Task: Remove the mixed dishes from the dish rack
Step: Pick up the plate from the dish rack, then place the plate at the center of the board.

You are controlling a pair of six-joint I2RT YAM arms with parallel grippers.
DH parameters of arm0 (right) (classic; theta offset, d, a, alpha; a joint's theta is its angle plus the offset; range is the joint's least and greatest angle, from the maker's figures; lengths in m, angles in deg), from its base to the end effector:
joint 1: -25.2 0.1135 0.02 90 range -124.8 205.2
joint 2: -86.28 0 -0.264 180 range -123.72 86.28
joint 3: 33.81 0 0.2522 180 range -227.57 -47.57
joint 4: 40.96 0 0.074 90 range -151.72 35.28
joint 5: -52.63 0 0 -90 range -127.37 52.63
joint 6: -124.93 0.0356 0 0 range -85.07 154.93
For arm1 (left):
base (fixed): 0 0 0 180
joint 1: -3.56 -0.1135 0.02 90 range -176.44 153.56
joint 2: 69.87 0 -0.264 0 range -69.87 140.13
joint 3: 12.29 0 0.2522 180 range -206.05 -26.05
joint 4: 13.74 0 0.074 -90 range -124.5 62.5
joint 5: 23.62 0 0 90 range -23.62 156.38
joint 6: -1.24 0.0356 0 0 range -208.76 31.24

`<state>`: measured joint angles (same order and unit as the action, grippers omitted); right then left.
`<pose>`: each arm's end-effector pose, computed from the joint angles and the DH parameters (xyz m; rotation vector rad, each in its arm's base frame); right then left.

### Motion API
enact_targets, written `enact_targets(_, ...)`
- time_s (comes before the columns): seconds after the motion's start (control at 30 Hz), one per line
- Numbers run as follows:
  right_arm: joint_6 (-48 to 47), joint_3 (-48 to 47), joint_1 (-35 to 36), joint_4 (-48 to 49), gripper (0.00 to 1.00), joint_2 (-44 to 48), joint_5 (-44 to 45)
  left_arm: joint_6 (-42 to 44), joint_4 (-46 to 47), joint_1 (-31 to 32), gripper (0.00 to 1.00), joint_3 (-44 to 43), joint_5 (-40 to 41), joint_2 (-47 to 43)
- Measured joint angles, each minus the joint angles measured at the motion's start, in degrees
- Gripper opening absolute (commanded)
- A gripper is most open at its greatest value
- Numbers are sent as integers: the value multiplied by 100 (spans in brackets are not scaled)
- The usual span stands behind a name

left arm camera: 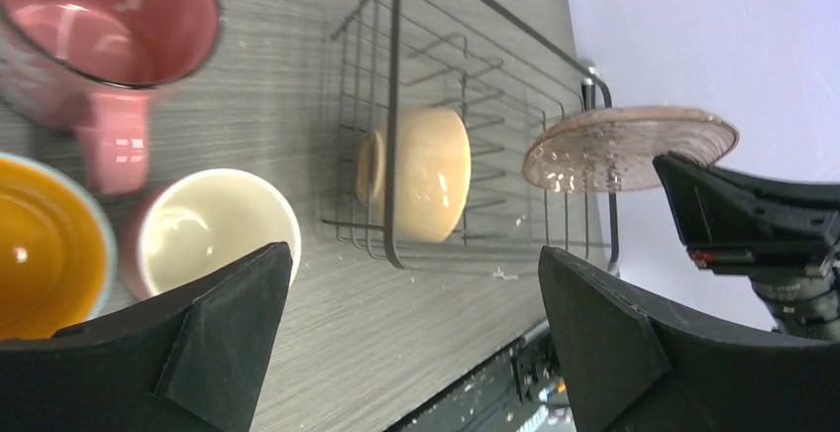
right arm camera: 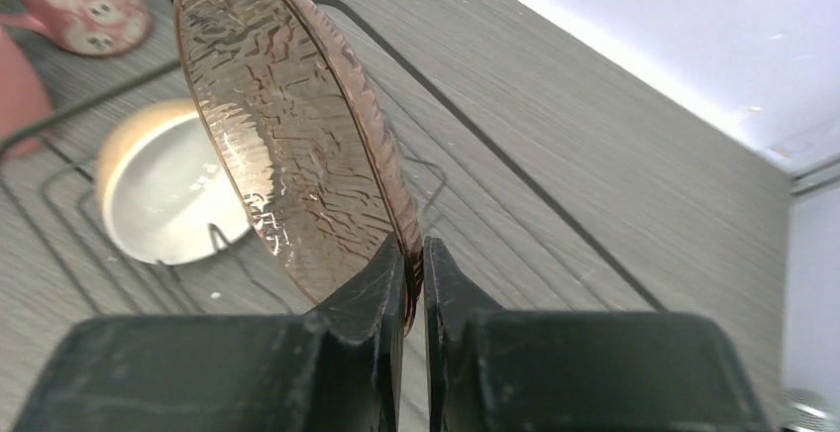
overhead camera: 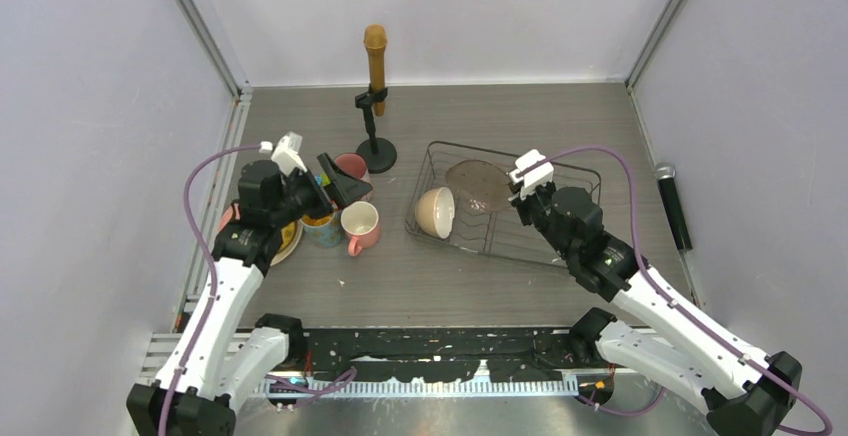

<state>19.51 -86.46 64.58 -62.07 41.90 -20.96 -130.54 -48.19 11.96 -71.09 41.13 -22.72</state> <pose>0.1504 0.1105 0.3104 -0.6353 1.6690 0.0435 0.1812 -0.0421 0.3168 -0.2958 2.0461 -0.9909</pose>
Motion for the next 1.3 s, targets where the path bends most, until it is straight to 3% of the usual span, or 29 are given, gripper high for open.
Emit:
enact_targets(0.27,1786,-267,0,-297,0,4,-330,-2,597,1176,99,0,-48,581)
enact_targets(0.53,3709,-612,2,-400,0,-487,-798,-122,1224,1947,85,-2,46,1008)
enact_targets(0.7,4273,-756,0,-492,0,-984,-1193,-168,1357,2131,72,-2,332,1196)
enact_targets(0.93,4627,-785,0,-361,0,-1145,-1773,-188,1375,2186,40,-2,704,1207)
enact_targets(1.03,4730,-785,0,-236,0,-1154,-1978,-269,1445,2186,31,-2,776,1207)
enact_targets(1.2,4833,-785,-2,-79,1,-1300,-2105,-323,1613,2186,0,0,693,1207)
enact_targets(1.27,4865,-785,-24,-57,6,-1379,-2105,-321,1644,2184,0,20,688,1207)
enact_targets(1.3,4868,-785,-28,-37,14,-1408,-2105,-323,1659,2181,0,48,715,1207)
